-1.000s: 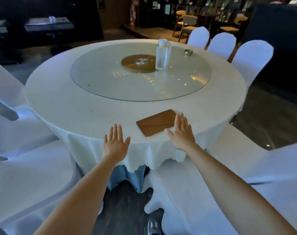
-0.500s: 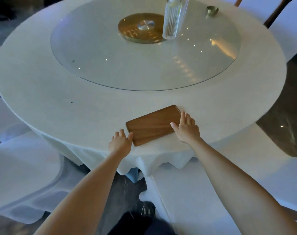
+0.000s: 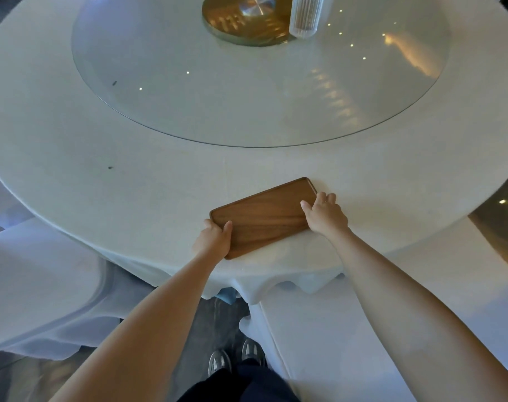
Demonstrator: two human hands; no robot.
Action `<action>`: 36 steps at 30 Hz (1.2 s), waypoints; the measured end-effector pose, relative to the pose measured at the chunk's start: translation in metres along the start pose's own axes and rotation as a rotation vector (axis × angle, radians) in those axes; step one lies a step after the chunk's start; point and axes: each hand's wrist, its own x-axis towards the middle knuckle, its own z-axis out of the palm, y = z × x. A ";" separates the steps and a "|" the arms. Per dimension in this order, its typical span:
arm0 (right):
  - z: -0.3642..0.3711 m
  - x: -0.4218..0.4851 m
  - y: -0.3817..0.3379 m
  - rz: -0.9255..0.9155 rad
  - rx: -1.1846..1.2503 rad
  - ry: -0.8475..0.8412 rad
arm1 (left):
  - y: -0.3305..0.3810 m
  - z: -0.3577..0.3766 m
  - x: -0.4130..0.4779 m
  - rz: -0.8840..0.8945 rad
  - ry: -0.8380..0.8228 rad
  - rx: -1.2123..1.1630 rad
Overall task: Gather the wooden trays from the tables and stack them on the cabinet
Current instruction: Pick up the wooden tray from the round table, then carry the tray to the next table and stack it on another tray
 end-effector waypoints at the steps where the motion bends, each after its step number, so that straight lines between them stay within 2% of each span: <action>1: 0.001 0.002 0.000 0.002 0.004 0.013 | 0.000 0.000 0.002 -0.002 0.001 -0.002; 5: 0.004 0.009 -0.001 0.036 0.008 0.039 | 0.000 0.002 0.007 0.005 0.008 0.006; 13: 0.005 0.013 0.001 0.114 -0.028 -0.056 | -0.009 -0.001 0.011 -0.013 0.030 -0.018; 20: 0.017 -0.006 -0.027 0.018 -0.074 -0.080 | -0.039 -0.027 0.009 0.006 0.133 -0.169; 26: 0.017 -0.023 -0.099 -0.150 -0.033 -0.031 | -0.085 -0.085 0.004 -0.043 0.304 -0.144; 31: 0.016 -0.053 -0.184 -0.335 -0.020 0.000 | -0.137 -0.148 -0.011 -0.108 0.438 -0.366; 36: 0.023 -0.109 -0.274 -0.539 0.000 0.007 | -0.208 -0.210 -0.051 -0.236 0.607 -0.300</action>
